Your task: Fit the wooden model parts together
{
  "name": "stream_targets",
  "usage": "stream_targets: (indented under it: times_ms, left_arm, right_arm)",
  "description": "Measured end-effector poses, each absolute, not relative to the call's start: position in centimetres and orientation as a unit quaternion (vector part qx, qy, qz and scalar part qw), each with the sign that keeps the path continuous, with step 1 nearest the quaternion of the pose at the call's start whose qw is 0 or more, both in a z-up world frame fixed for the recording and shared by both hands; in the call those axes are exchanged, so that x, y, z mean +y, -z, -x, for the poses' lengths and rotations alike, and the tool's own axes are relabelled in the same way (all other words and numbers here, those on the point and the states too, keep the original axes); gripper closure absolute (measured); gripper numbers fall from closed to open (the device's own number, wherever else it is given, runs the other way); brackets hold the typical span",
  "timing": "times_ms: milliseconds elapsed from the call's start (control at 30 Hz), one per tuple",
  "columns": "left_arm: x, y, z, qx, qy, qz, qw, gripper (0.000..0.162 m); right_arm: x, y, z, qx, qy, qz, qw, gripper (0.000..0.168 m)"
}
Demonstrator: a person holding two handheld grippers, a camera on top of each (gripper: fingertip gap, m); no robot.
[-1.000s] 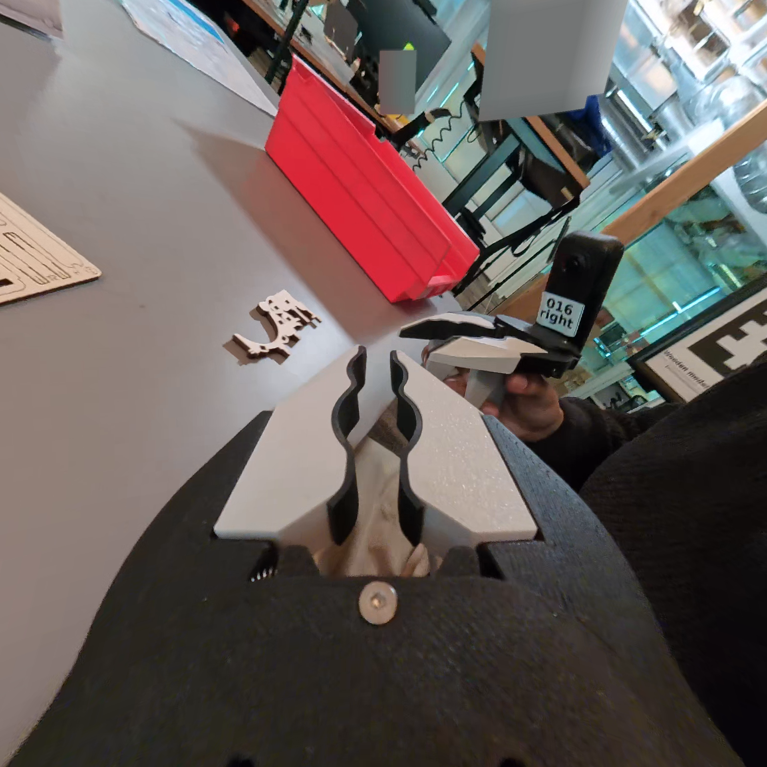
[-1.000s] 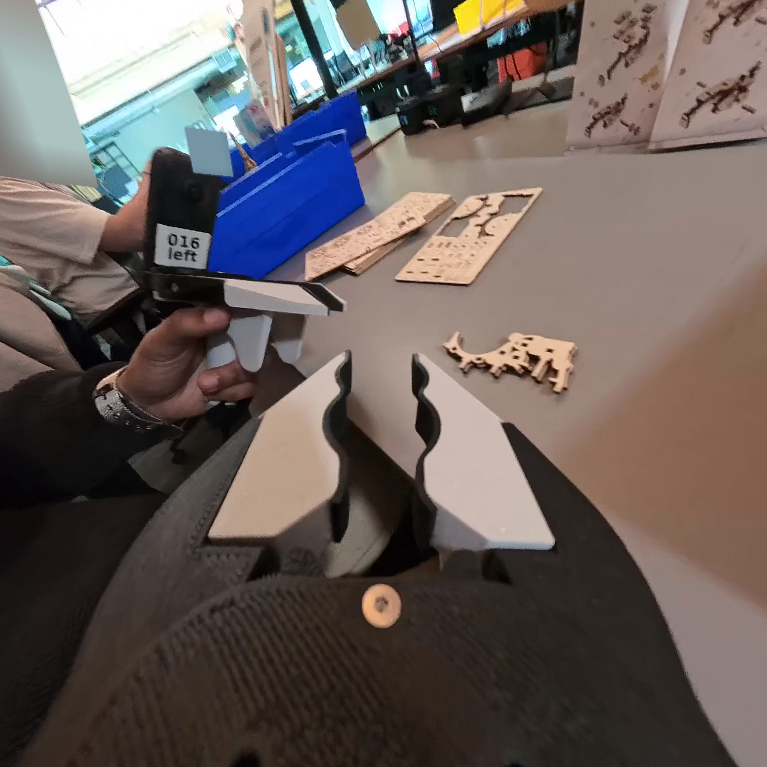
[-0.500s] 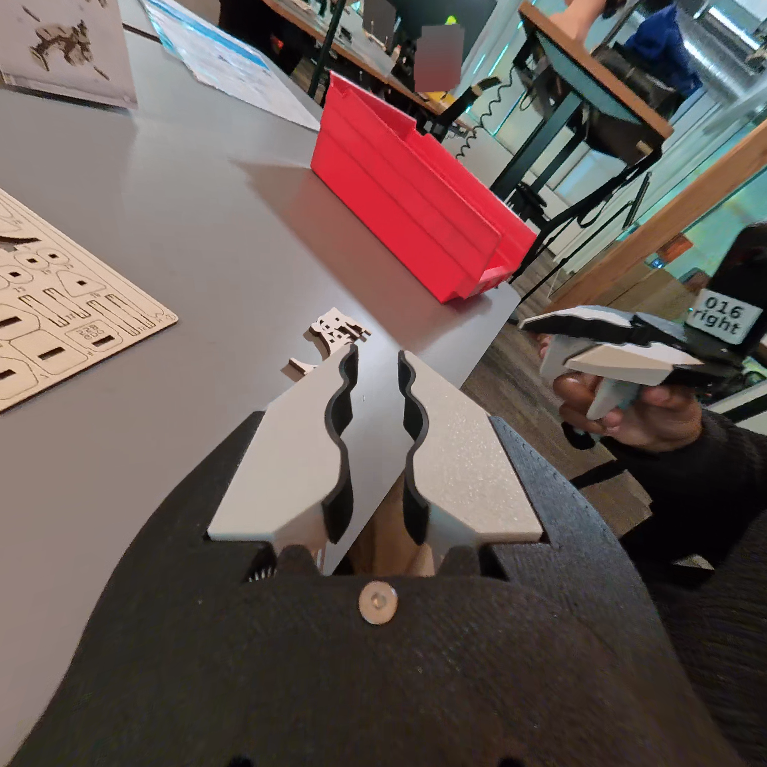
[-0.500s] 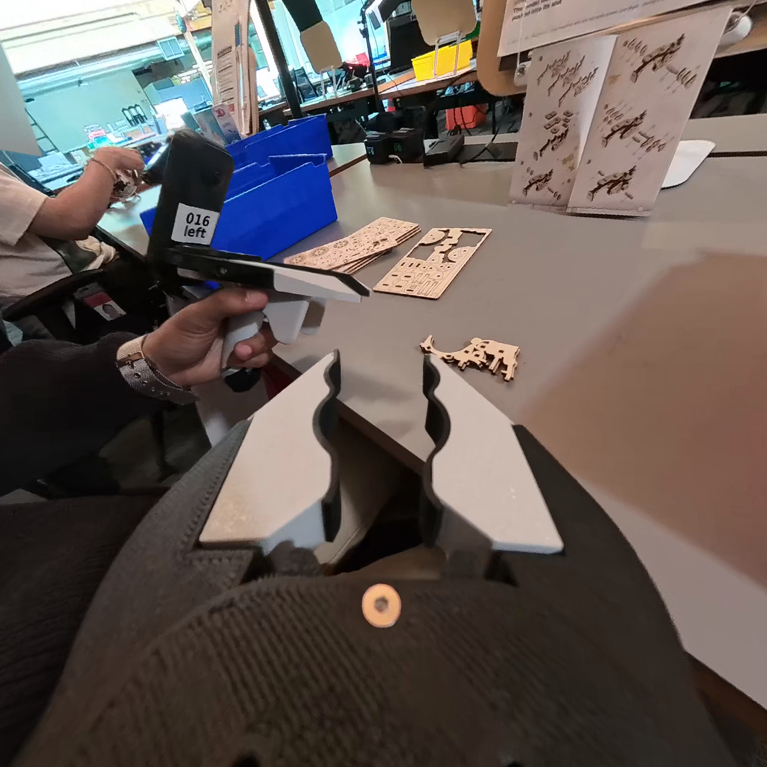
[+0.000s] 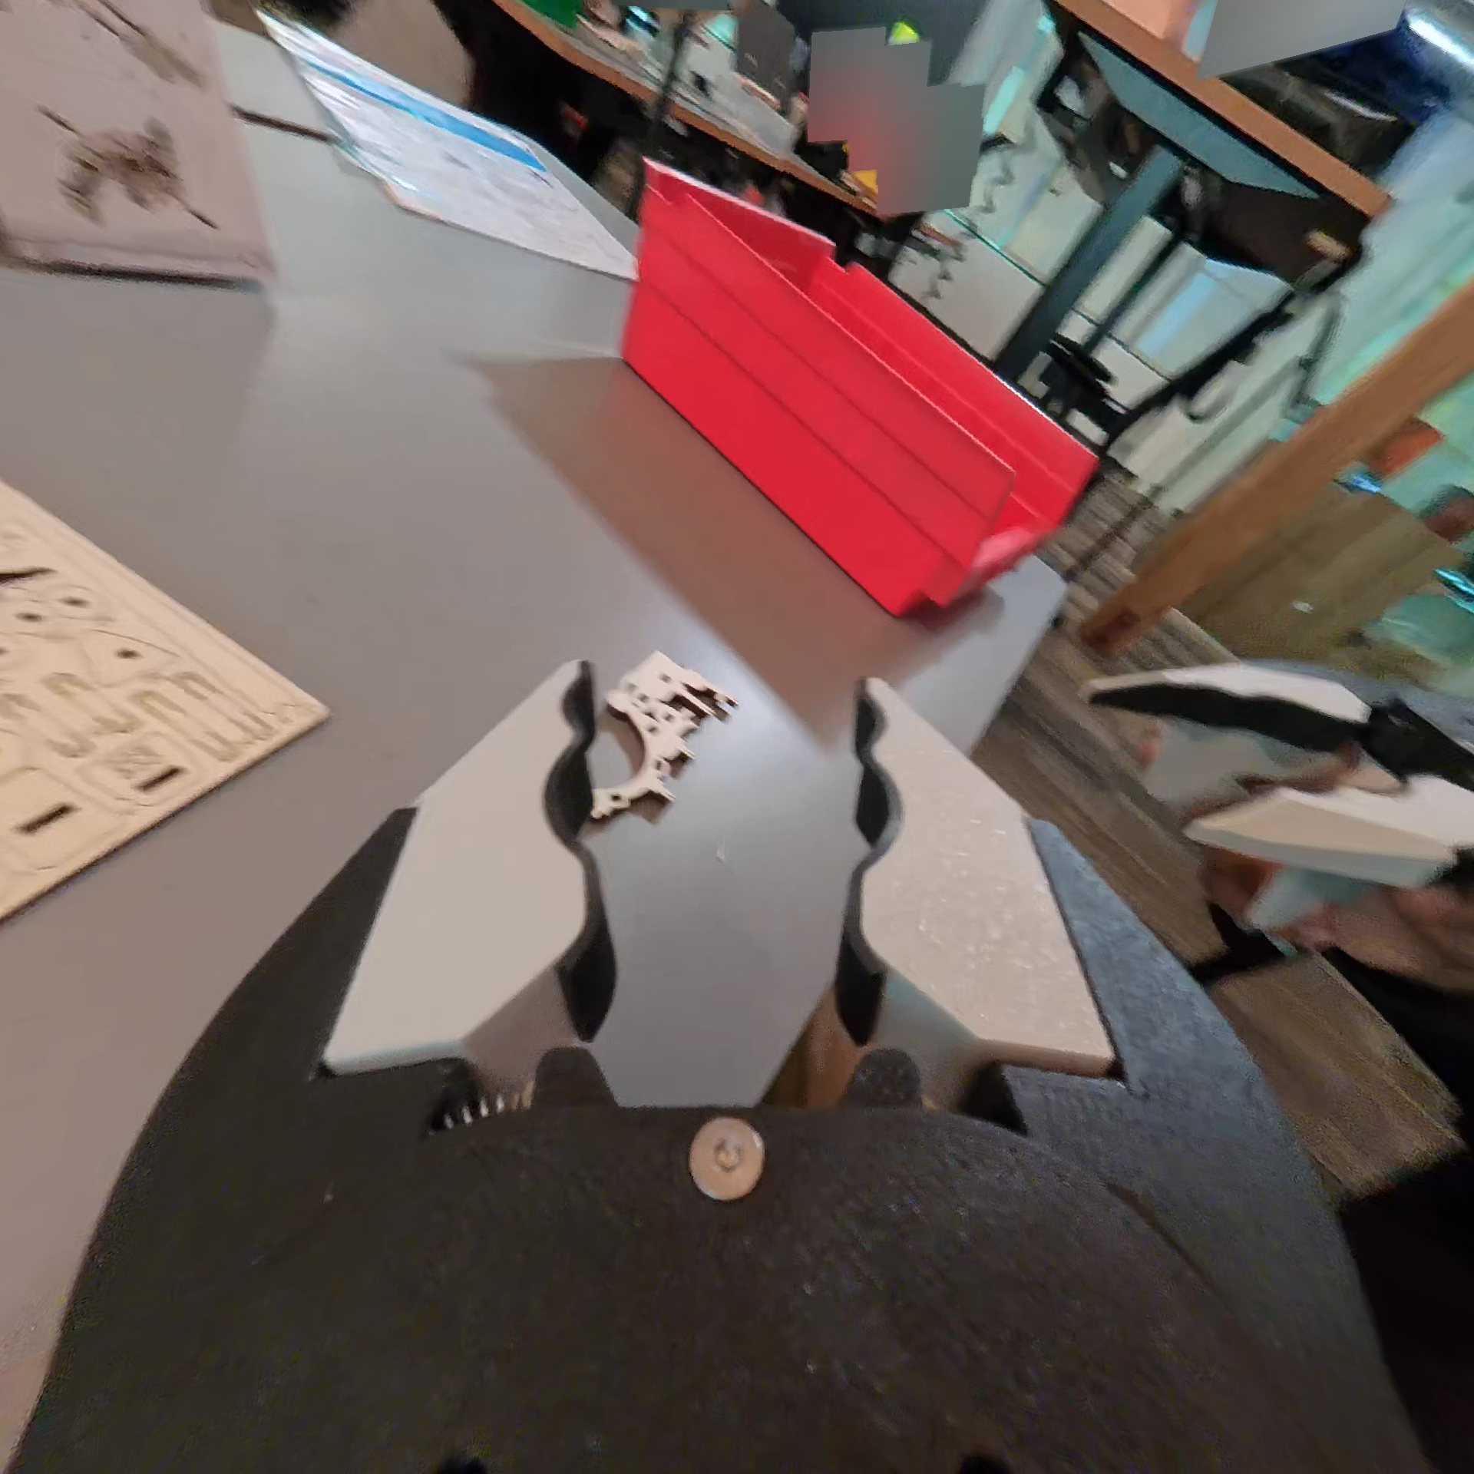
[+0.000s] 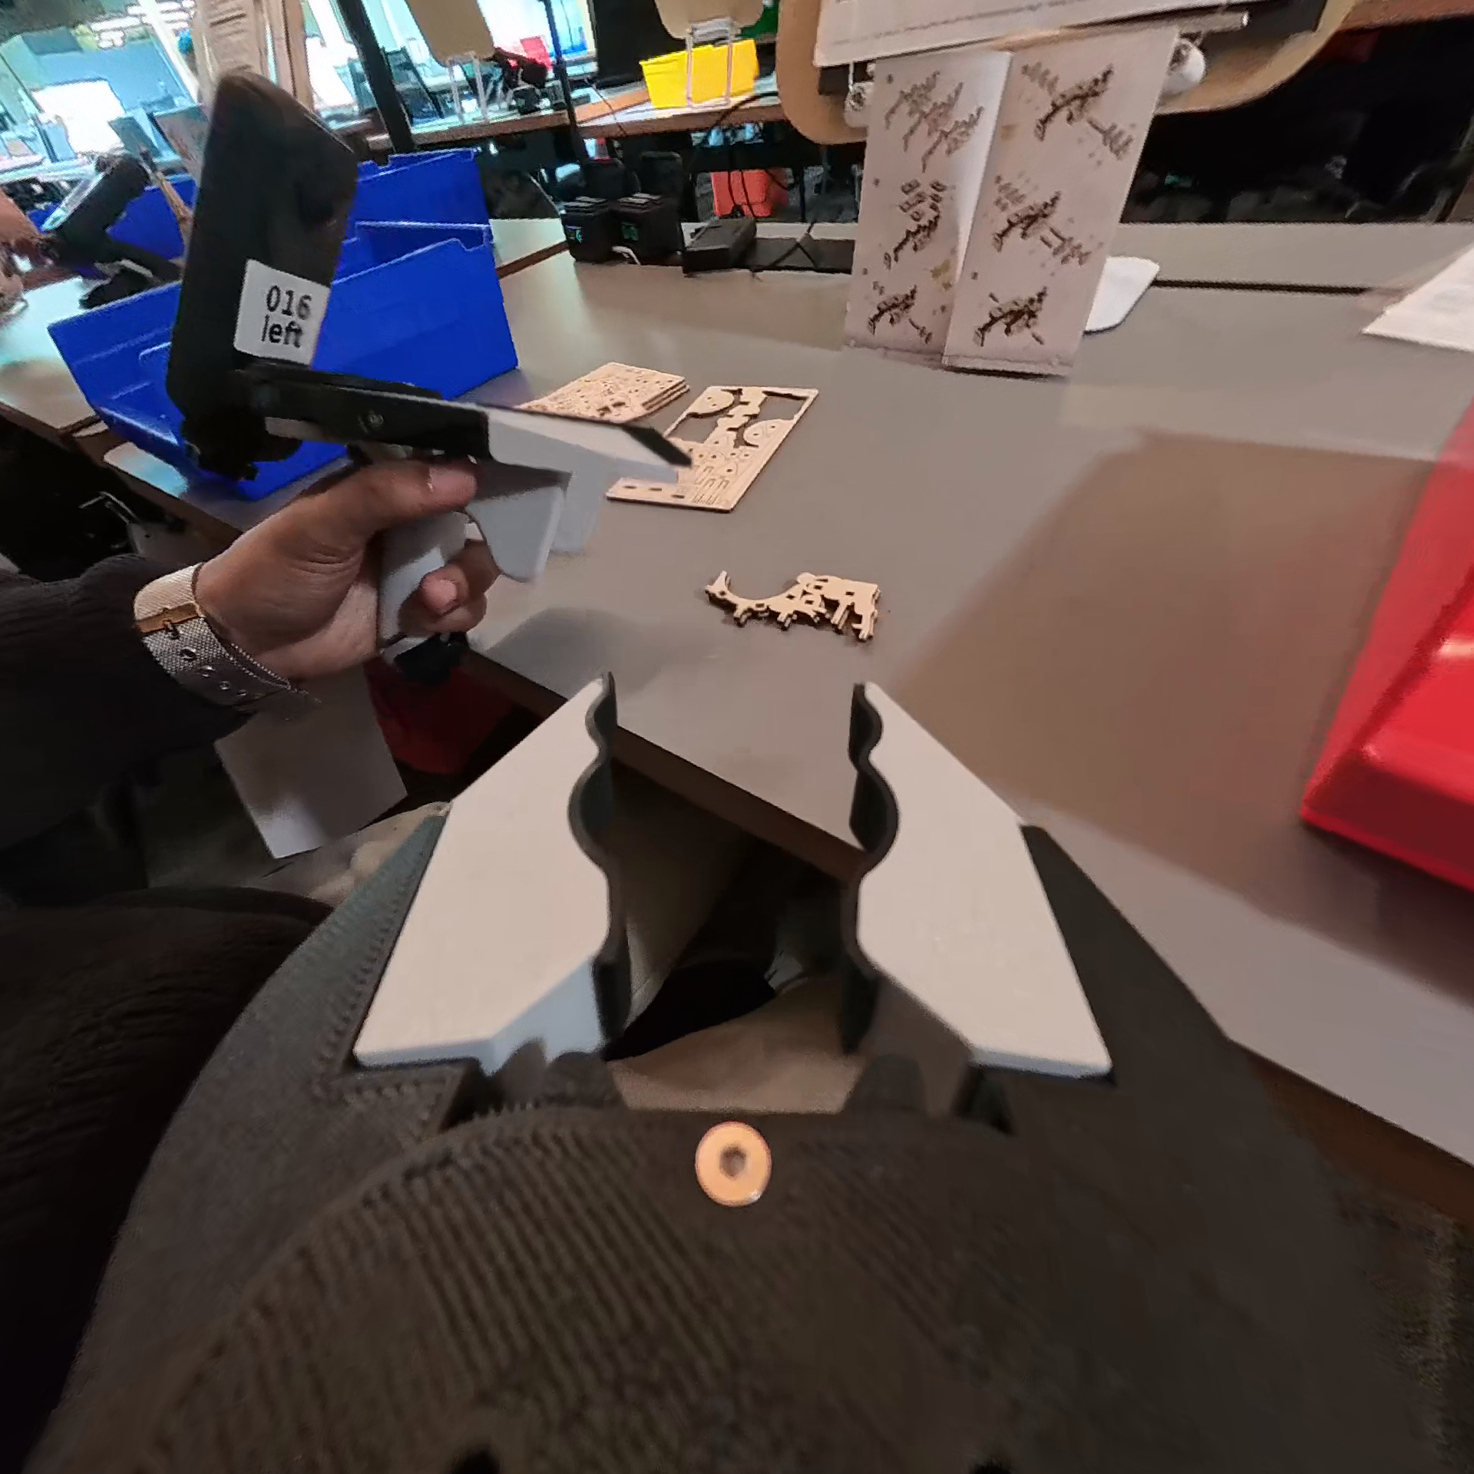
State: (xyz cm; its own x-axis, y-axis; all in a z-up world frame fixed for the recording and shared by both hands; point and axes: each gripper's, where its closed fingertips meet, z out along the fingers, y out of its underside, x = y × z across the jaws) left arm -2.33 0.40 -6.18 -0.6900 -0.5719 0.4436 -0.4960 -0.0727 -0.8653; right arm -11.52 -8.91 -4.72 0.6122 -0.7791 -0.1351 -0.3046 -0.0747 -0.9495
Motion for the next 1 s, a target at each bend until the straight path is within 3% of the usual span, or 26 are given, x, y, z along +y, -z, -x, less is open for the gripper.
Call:
stream_targets:
  times_ms: [33,67,133,200,300,433,733,900,1000]
  left_arm:
    - [1.0,5.9,1.5,0.672,0.617,0.405,0.06,0.083]
    - [2.0,5.5,0.7,0.664,0.616,0.414,0.093,0.076]
    - [3.9,4.3,-0.2,0.658,0.617,0.41,0.136,0.081]
    - [3.3,4.1,1.4,0.687,0.627,0.359,0.078,0.118]
    - [1.7,5.0,3.6,0.709,0.626,0.325,-0.004,0.11]
    - [3.7,4.0,3.8,0.69,0.64,0.335,0.056,0.105]
    - [6.2,7.2,7.5,0.711,0.587,0.381,0.072,0.107]
    - [7.3,8.2,9.0,0.717,0.567,0.395,0.088,0.107]
    - [7.8,8.4,9.6,0.716,0.565,0.401,0.09,0.107]
  right_arm:
    - [-9.0,4.9,11.6,0.391,0.207,0.701,0.56,0.112]
    - [-9.0,5.1,11.7,0.394,0.202,0.702,0.559,0.113]
    - [-8.7,5.3,12.0,0.392,0.191,0.705,0.559,0.115]
    - [-7.9,5.5,12.3,0.38,0.177,0.714,0.561,0.117]
    - [-6.4,5.9,12.4,0.347,0.161,0.735,0.56,0.12]
    - [-4.8,4.7,12.2,0.305,0.147,0.738,0.584,0.124]
    - [-1.2,4.4,9.5,0.252,0.095,0.755,0.598,0.13]
    - [-0.8,5.1,5.9,0.272,0.149,0.758,0.574,0.126]
    - [-0.6,5.9,4.9,0.295,0.108,0.761,0.567,0.124]
